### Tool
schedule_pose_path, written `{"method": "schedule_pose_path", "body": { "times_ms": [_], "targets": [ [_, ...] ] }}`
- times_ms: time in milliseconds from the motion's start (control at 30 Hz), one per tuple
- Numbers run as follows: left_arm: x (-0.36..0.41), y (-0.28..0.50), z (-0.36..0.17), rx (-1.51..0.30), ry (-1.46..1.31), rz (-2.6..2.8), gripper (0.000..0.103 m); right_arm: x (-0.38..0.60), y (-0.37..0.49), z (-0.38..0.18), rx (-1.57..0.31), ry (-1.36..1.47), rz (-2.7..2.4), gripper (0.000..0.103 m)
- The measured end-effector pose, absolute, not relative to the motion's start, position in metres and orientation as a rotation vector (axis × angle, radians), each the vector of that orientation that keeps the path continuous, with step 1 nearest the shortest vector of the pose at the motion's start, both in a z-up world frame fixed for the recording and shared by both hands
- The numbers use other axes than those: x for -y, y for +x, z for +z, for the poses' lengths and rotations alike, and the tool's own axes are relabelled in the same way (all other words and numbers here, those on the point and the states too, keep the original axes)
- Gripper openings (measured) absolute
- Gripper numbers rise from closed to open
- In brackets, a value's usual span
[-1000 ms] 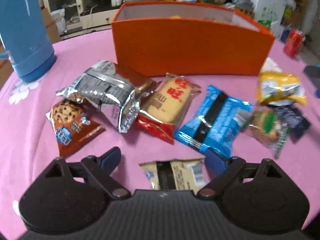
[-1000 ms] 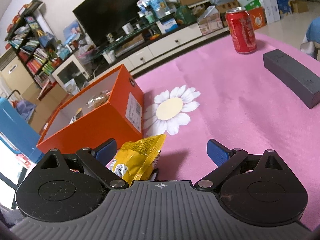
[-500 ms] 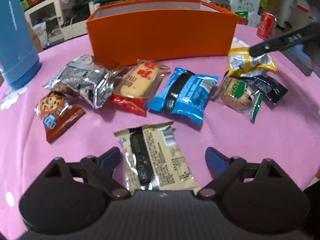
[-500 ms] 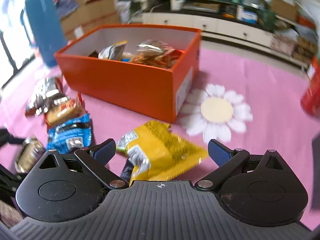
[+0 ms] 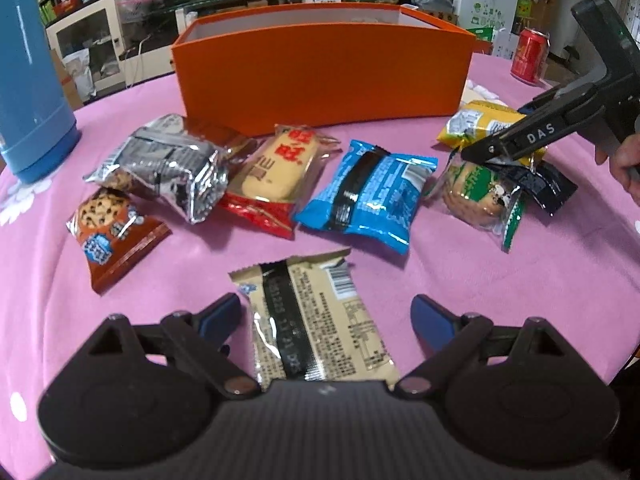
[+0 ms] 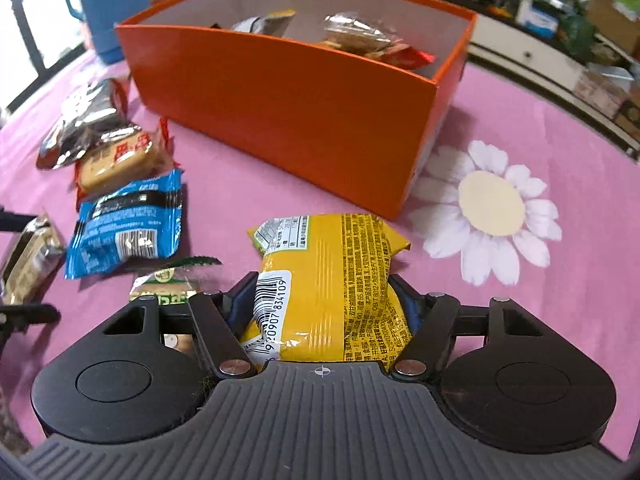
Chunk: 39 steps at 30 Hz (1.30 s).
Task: Organize snacks
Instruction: 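Carry both packets into the orange box and open both grippers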
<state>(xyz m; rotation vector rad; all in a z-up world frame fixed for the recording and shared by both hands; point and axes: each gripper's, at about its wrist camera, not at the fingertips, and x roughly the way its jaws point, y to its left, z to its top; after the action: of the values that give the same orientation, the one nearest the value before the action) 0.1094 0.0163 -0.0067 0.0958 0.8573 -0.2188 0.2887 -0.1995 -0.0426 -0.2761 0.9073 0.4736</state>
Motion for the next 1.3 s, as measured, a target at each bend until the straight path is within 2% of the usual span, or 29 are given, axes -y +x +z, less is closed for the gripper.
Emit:
{"method": "schedule_pose_path", "body": {
  "times_ms": [100, 133, 200, 233, 267, 333, 500, 733, 867, 1033, 1300],
  "targets": [
    [-0.018, 0.108, -0.007, -0.850, 0.089, -0.218, 0.088, 0.197, 0.292, -0.042, -0.905, -0.233, 0.430, 0.060],
    [-0.019, 0.108, -0.007, -0.848, 0.080, -0.220, 0.084, 0.196, 0.292, -0.043, -0.899, -0.219, 0.418, 0.062],
    [-0.023, 0.107, -0.005, -0.833, 0.071, -0.219, 0.072, 0.193, 0.291, -0.044, -0.882, -0.203, 0.395, 0.059],
    [-0.025, 0.107, -0.003, -0.826, 0.064, -0.219, 0.053, 0.193, 0.288, -0.044, -0.868, -0.191, 0.379, 0.049],
    [-0.028, 0.108, -0.002, -0.824, 0.052, -0.222, 0.048, 0.193, 0.287, -0.044, -0.855, -0.182, 0.361, 0.043],
    [-0.037, 0.111, 0.001, -0.838, 0.007, -0.220, 0.048, 0.195, 0.280, -0.040, -0.832, -0.160, 0.316, 0.040],
    [-0.051, 0.109, 0.012, -0.832, -0.064, -0.184, 0.048, 0.206, 0.242, -0.005, -0.704, -0.096, 0.289, 0.039],
    [-0.062, 0.144, 0.076, -0.699, -0.131, -0.189, 0.048, 0.212, 0.221, 0.031, -0.628, 0.019, 0.315, 0.039],
    [-0.062, 0.197, 0.107, -0.619, -0.178, -0.174, 0.048, 0.206, 0.245, 0.059, -0.548, 0.085, 0.314, 0.039],
    [-0.052, 0.270, 0.114, -0.592, -0.243, -0.162, 0.048, 0.187, 0.303, 0.082, -0.452, 0.123, 0.302, 0.039],
    [-0.038, 0.352, 0.090, -0.614, -0.182, -0.097, 0.048, 0.157, 0.400, 0.048, -0.507, 0.146, 0.292, 0.039]
  ]
}}
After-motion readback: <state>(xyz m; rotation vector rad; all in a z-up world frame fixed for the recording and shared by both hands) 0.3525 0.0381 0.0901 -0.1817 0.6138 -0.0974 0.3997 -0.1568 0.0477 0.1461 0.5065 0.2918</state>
